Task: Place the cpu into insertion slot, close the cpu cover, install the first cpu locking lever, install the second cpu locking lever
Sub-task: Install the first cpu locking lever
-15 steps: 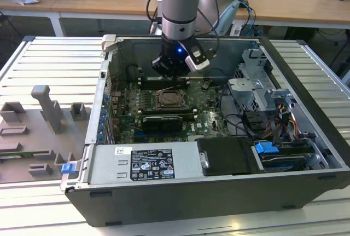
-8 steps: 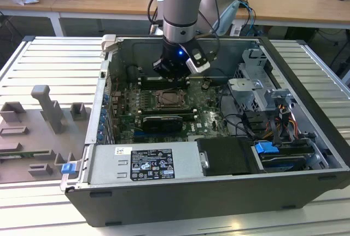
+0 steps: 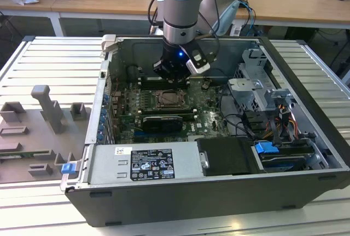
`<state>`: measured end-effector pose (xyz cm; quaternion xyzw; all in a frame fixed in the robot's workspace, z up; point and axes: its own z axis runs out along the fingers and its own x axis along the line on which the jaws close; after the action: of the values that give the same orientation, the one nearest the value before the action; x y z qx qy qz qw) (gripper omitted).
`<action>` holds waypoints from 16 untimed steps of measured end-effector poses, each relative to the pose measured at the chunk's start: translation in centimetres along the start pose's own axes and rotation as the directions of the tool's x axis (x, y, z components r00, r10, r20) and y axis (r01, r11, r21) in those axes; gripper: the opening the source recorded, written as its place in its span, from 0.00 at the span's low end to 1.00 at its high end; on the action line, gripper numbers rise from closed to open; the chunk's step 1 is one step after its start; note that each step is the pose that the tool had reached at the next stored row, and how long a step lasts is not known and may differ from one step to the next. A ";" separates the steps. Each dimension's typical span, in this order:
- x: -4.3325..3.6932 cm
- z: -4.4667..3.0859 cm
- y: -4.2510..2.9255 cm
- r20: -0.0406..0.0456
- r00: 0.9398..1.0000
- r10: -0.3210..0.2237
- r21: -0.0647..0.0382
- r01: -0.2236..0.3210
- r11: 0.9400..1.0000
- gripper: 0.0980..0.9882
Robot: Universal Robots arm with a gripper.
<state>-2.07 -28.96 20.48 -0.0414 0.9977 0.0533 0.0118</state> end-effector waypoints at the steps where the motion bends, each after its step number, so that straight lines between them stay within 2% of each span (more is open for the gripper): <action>1: 0.00 0.02 0.00 0.000 1.000 0.000 0.002 0.000 1.000 0.01; 4: 0.00 0.16 -0.02 -0.001 1.000 0.000 0.012 0.000 1.000 0.01; 12: -0.04 0.35 0.10 -0.001 1.000 0.000 0.013 0.000 1.000 0.01; 14: -0.05 0.11 0.15 -0.001 1.000 0.000 0.012 0.000 1.000 0.01; 16: -0.06 -0.62 0.23 -0.001 1.000 0.000 0.014 0.000 1.000 0.01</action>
<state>-2.04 -28.80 21.12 -0.0413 0.9980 0.0462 0.0115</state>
